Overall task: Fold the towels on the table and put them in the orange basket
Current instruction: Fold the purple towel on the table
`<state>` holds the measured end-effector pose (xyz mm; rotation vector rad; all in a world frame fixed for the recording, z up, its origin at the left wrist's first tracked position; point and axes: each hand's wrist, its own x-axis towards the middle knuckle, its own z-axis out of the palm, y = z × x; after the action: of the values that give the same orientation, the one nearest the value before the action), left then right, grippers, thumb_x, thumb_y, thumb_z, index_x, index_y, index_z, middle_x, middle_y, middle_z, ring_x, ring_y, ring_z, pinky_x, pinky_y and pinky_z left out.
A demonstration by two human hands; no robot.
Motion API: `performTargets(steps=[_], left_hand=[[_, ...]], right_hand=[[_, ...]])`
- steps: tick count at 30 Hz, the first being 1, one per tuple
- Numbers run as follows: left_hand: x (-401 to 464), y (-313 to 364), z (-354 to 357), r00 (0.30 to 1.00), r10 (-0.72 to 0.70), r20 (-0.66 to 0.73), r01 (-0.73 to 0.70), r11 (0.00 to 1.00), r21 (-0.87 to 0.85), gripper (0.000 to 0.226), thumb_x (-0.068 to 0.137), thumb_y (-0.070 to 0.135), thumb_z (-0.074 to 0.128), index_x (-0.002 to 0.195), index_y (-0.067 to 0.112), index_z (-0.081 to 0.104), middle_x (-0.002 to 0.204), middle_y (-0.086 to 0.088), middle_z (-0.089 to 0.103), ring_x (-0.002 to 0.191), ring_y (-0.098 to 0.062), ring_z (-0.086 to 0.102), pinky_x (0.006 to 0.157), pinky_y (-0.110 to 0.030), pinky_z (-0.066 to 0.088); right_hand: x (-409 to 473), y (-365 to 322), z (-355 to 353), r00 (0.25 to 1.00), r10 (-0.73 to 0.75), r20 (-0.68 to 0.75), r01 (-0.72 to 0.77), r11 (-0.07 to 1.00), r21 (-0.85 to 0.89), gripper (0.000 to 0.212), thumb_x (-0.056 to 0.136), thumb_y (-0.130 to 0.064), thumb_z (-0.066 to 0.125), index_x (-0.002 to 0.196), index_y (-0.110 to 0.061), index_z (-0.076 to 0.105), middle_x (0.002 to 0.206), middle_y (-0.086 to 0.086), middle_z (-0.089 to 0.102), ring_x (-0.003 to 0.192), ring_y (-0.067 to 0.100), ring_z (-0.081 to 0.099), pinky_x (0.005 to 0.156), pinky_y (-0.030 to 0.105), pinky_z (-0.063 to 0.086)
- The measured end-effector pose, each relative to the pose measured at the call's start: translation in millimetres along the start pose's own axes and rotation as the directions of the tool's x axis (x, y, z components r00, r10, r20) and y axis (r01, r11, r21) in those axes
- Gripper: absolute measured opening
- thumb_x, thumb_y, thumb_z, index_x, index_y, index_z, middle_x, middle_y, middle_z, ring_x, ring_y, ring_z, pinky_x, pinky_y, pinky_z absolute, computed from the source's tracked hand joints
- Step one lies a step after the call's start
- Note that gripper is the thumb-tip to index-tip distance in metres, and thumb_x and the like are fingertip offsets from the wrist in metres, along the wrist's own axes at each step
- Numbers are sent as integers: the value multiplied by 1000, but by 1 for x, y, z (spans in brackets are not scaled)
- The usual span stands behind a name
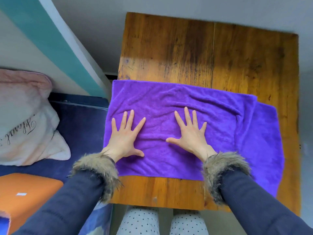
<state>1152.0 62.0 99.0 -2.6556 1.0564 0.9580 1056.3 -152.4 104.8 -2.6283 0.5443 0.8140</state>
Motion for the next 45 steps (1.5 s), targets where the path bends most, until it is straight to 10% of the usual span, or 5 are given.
performTargets(steps=[8, 13, 21, 38, 45], left_hand=[[34, 108, -21, 960, 200, -198, -216, 975, -62, 86, 83, 58, 53, 149, 30, 6, 155, -10, -19, 141, -32, -20, 110, -62, 1], [65, 204, -31, 954, 218, -206, -229, 973, -35, 79, 90, 54, 45, 149, 28, 0, 156, -10, -17, 142, -33, -16, 110, -62, 6], [95, 264, -28, 994, 94, -63, -96, 995, -30, 117, 66, 60, 69, 147, 32, -10, 154, -4, -25, 142, -30, -21, 107, -66, 5], [87, 335, -19, 985, 172, 22, -173, 978, 117, 123, 63, 60, 71, 144, 33, -16, 153, -6, -27, 141, -33, -21, 102, -72, 6], [104, 357, -42, 962, 245, -117, -242, 969, 38, 103, 73, 53, 69, 149, 31, 4, 155, -6, -21, 141, -32, -21, 102, -72, 4]], right_hand=[[-42, 89, -6, 816, 178, -550, -14, 957, 289, 52, 88, -36, 34, 123, -7, 57, 135, 13, 52, 129, 30, 46, 104, 55, 35], [-69, 192, -4, 752, 392, -530, -193, 900, 392, 46, 91, -21, 34, 129, -1, 50, 138, 20, 46, 129, 37, 42, 107, 48, 35], [-66, 296, -5, 955, 239, -175, -217, 966, 138, 83, 87, -53, 52, 150, -27, 4, 158, 2, -11, 145, 22, -9, 114, 50, 11], [-72, 327, -2, 973, 59, -222, -39, 995, 95, 75, 87, -50, 53, 149, -25, 18, 158, 3, -3, 146, 24, -7, 113, 55, -3], [-45, 355, -43, 768, 338, -543, -140, 917, 373, 46, 92, -28, 51, 131, -5, 47, 138, 15, 45, 129, 32, 39, 105, 52, 32]])
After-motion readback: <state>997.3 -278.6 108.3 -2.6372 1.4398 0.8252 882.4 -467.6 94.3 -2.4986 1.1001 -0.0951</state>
